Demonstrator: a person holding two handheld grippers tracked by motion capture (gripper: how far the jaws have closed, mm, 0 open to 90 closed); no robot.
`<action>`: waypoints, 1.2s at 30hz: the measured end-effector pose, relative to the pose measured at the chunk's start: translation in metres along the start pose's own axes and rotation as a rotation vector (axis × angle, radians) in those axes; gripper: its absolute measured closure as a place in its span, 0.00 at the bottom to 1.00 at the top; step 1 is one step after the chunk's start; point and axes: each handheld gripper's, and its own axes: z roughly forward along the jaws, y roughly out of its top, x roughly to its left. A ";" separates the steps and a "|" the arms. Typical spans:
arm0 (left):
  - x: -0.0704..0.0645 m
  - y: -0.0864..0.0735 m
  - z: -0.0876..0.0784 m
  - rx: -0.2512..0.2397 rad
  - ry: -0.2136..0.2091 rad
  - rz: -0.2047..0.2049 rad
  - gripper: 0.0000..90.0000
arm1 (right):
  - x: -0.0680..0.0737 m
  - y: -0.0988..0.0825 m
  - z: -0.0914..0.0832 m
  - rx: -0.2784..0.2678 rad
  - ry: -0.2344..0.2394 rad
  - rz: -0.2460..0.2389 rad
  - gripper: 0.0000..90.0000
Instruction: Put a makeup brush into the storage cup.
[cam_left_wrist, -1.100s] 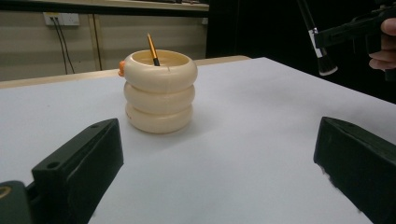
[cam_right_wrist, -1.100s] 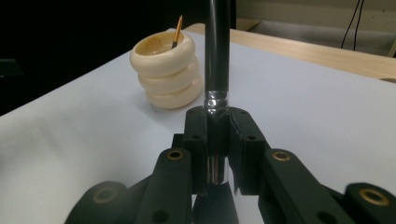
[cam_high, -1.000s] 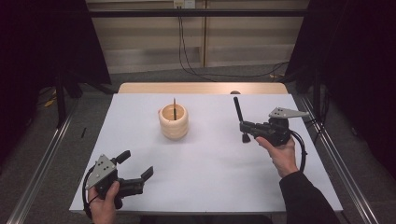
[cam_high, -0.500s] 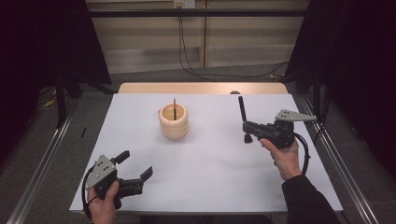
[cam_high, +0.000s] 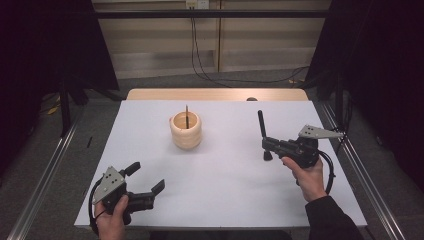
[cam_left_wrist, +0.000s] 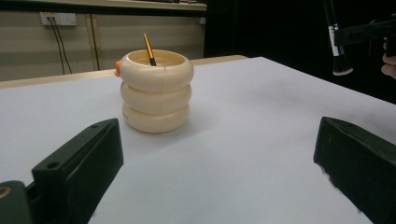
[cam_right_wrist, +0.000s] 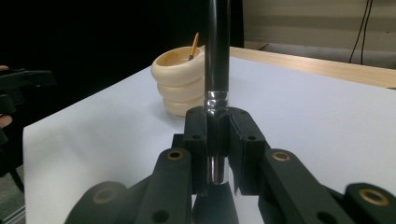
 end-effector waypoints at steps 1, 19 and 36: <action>0.001 0.000 0.000 0.000 -0.005 -0.003 0.02 | 0.002 0.000 -0.001 -0.001 -0.001 -0.002 0.87; -0.002 0.001 0.000 0.001 -0.003 0.008 0.02 | 0.031 -0.001 -0.012 -0.022 0.076 -0.039 0.87; -0.002 0.001 -0.001 0.001 -0.005 0.012 0.02 | 0.058 0.002 -0.006 -0.015 0.183 -0.095 0.87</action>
